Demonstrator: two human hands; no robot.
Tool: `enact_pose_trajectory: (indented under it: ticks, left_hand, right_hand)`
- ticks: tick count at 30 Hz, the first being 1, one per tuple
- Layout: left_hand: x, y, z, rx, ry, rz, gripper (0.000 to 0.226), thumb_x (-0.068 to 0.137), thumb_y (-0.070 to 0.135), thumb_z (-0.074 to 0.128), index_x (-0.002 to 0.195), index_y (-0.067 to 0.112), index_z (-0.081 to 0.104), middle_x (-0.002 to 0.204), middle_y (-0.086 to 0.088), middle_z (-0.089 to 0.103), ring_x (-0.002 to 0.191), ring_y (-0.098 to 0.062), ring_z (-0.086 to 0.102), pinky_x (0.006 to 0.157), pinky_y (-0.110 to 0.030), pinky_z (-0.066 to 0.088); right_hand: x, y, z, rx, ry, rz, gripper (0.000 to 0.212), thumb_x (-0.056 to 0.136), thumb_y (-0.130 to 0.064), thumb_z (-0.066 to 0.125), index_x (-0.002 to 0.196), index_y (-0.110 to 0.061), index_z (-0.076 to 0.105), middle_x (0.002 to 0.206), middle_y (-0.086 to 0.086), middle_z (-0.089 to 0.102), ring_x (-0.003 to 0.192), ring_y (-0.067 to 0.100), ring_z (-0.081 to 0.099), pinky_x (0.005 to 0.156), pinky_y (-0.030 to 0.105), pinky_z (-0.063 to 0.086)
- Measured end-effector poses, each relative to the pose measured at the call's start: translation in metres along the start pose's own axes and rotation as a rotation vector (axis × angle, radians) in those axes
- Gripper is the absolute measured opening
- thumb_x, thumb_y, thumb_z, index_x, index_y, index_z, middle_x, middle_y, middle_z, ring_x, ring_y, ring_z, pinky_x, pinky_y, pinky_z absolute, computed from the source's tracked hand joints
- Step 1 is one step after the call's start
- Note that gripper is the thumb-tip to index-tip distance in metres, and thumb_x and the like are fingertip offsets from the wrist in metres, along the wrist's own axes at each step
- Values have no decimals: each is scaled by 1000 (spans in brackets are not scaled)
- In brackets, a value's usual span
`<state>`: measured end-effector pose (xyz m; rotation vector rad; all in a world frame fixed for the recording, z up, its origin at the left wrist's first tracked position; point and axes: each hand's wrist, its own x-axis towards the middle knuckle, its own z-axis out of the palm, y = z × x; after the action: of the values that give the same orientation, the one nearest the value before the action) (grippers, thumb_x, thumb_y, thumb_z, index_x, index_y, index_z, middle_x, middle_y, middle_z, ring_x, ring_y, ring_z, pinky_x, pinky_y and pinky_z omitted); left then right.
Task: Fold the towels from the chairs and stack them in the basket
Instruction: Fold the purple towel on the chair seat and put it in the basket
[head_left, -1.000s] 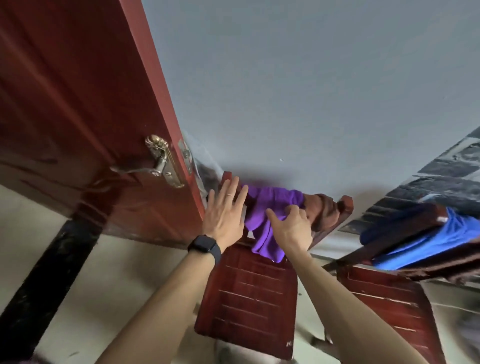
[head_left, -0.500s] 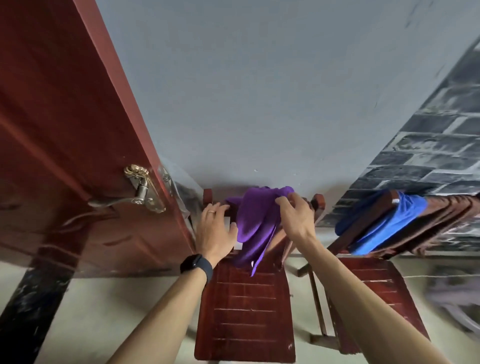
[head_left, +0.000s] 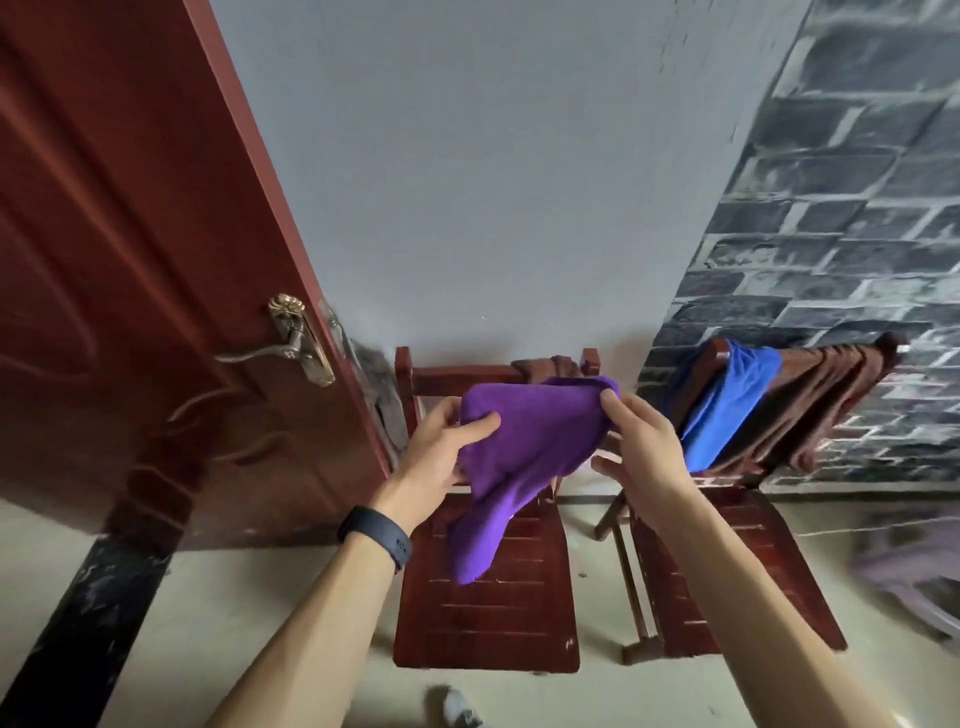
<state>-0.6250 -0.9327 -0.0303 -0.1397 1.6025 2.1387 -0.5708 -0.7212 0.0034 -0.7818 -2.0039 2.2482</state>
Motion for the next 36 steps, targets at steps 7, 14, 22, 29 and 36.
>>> enact_pose_trajectory:
  ticks: [7, 14, 22, 29, 36]
  left_hand:
    - [-50, -48, 3, 276, 104, -98, 14, 86, 11, 75, 91, 15, 63, 88, -1, 67, 77, -14, 67, 65, -28, 51]
    - [-64, -69, -4, 420, 199, -178, 16, 87, 19, 74, 99, 18, 63, 100, -3, 68, 94, -21, 67, 82, -42, 55]
    - [-63, -57, -43, 620, 232, -261, 21, 93, 33, 68, 97, 14, 57, 98, -5, 67, 80, -17, 63, 70, -30, 52]
    - [-59, -41, -58, 543, 159, -257, 42, 78, -2, 77, 112, 19, 63, 112, -11, 69, 98, -25, 64, 72, -30, 47]
    - [-58, -46, -84, 1200, 124, 5, 21, 80, 15, 80, 98, 25, 74, 89, 1, 71, 89, -20, 64, 77, -25, 43]
  right_hand:
    - [-27, 95, -59, -570, 103, 50, 40, 99, -32, 45, 68, -13, 59, 67, 5, 59, 68, 32, 64, 69, 44, 57]
    - [-43, 123, -90, -295, 209, 128, 40, 101, -36, 50, 86, -4, 69, 72, 6, 58, 67, 19, 52, 65, 34, 44]
    - [-35, 119, -130, -322, 436, 74, 49, 100, -41, 45, 84, 2, 62, 68, 2, 48, 67, 19, 46, 63, 38, 42]
    - [-27, 118, -133, -68, 256, 134, 46, 70, -25, 79, 111, -8, 67, 95, 10, 66, 80, 24, 63, 66, 35, 48]
    - [-41, 117, -120, -802, 142, -107, 42, 91, -9, 64, 132, -19, 58, 111, 2, 66, 105, 21, 62, 88, 27, 45]
